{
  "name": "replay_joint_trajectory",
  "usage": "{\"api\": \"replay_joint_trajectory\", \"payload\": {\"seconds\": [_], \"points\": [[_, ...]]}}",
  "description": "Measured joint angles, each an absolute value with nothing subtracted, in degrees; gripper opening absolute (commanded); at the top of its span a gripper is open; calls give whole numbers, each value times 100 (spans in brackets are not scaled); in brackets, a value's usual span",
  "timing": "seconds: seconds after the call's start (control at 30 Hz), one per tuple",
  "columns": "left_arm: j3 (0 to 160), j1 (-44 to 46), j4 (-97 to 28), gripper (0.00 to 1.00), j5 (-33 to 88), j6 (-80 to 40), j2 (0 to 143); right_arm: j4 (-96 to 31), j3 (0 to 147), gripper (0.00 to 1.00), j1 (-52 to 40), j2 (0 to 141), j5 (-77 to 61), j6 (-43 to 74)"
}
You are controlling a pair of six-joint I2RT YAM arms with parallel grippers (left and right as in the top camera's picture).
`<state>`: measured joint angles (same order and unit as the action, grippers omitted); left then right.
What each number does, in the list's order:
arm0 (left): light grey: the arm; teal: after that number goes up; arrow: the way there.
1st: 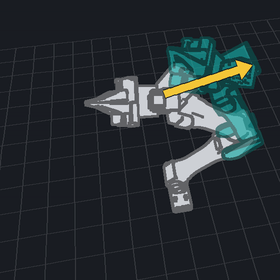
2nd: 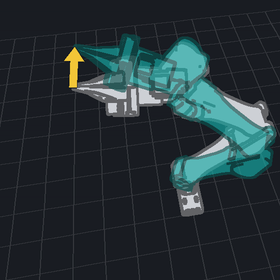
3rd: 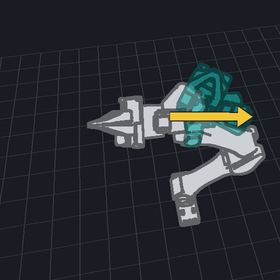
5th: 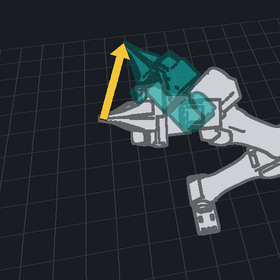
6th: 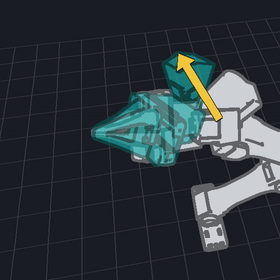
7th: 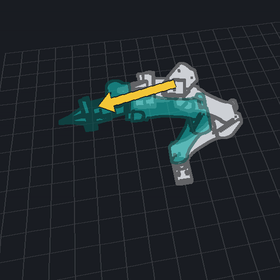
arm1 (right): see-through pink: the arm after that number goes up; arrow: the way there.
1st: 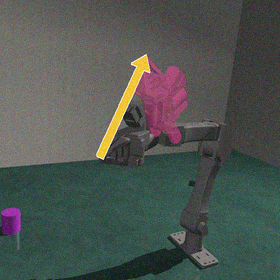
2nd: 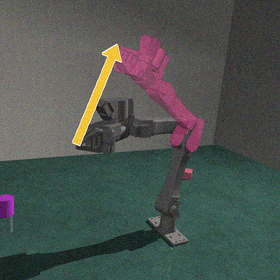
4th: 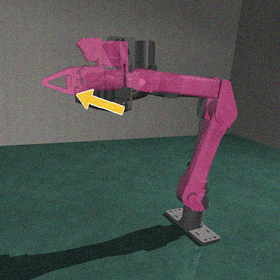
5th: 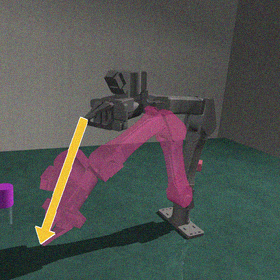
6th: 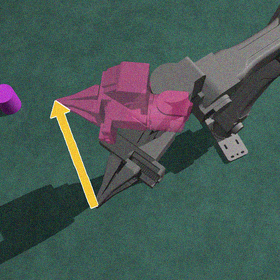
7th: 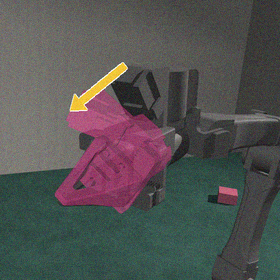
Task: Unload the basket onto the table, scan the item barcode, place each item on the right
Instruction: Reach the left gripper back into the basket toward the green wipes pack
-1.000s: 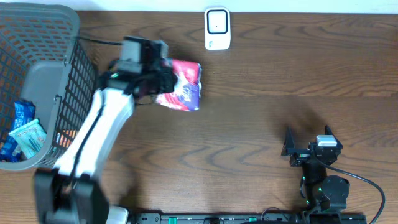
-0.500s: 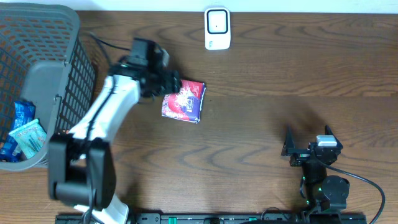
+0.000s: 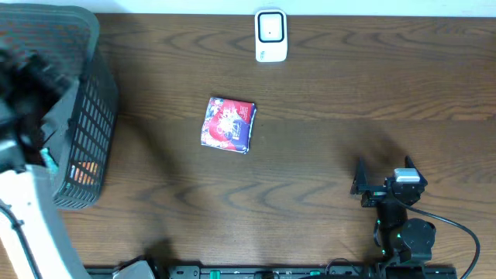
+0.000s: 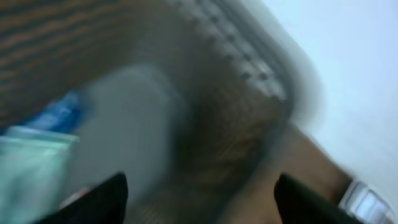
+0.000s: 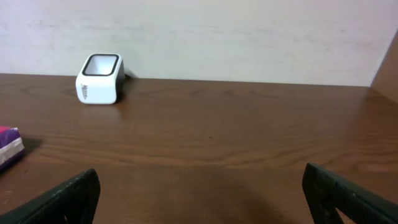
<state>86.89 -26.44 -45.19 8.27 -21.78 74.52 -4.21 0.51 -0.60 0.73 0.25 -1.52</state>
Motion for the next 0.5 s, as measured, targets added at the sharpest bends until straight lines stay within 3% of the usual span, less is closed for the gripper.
{"api": "replay_joint_trajectory", "payload": {"seconds": [0.2, 0.5], "points": [[8431, -3708, -5596, 75, -462, -3197, 8110, -419, 51, 99, -60, 73, 25, -152], [8003, -3874, -5640, 75, -1238, -3883, 9317, -419, 51, 99, -60, 73, 25, -152]]}}
